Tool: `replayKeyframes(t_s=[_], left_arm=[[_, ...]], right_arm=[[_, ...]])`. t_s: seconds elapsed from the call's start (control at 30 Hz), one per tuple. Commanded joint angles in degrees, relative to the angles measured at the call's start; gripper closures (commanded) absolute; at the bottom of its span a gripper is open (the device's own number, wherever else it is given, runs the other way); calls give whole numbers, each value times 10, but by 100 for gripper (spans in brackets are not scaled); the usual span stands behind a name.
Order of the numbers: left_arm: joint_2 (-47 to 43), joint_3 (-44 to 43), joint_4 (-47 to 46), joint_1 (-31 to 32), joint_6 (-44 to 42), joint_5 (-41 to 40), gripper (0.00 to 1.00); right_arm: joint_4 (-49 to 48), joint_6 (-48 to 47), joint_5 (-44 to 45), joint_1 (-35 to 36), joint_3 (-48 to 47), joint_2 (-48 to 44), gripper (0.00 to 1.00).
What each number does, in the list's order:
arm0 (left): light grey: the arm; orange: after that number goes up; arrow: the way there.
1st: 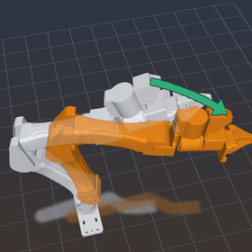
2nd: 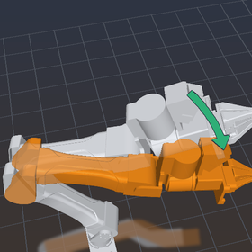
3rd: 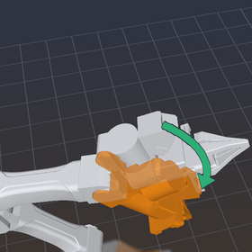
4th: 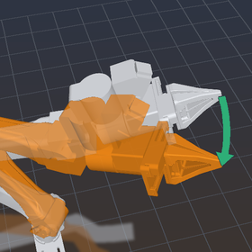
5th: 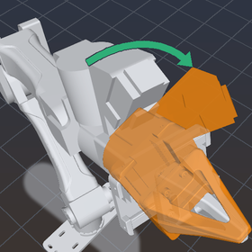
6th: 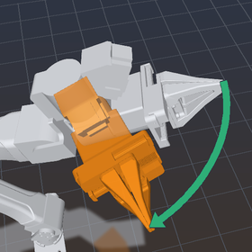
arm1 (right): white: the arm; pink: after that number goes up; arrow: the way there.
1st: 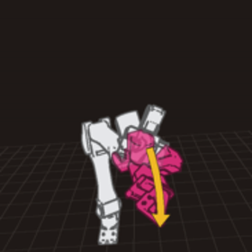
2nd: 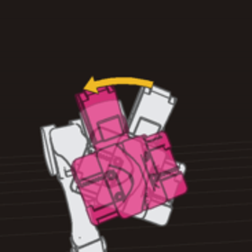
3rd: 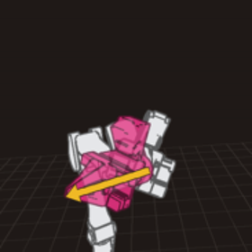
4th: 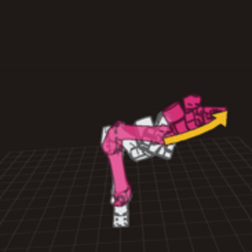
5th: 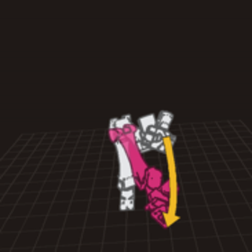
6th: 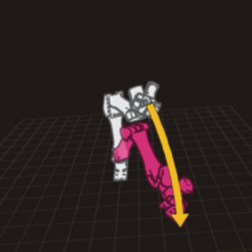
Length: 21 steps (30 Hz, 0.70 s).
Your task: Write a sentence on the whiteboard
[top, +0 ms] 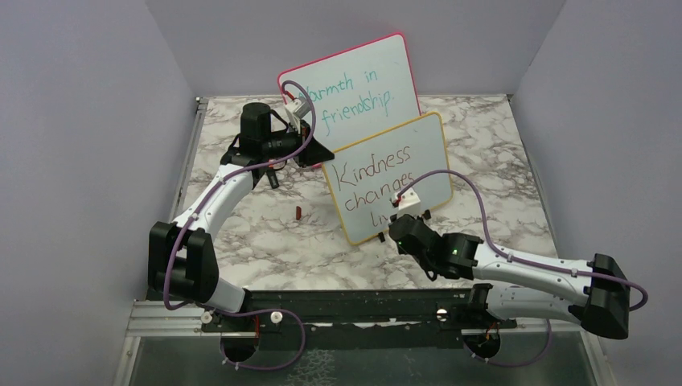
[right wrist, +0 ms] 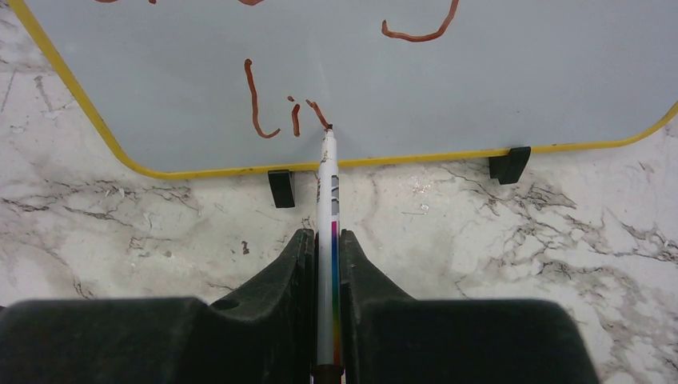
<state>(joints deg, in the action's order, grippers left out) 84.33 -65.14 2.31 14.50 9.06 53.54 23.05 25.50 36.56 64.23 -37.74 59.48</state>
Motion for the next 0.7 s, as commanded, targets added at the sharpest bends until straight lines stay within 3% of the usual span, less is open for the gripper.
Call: replayKeyframes(t_s=[0.0, 0.67], left_arm=[[20, 8, 53, 18, -21, -18, 100], [22, 7, 53, 18, -21, -18, 100]], right_arm=[[4, 18, 9, -1, 10, 10, 99], [-31, 3, 15, -8, 11, 18, 99]])
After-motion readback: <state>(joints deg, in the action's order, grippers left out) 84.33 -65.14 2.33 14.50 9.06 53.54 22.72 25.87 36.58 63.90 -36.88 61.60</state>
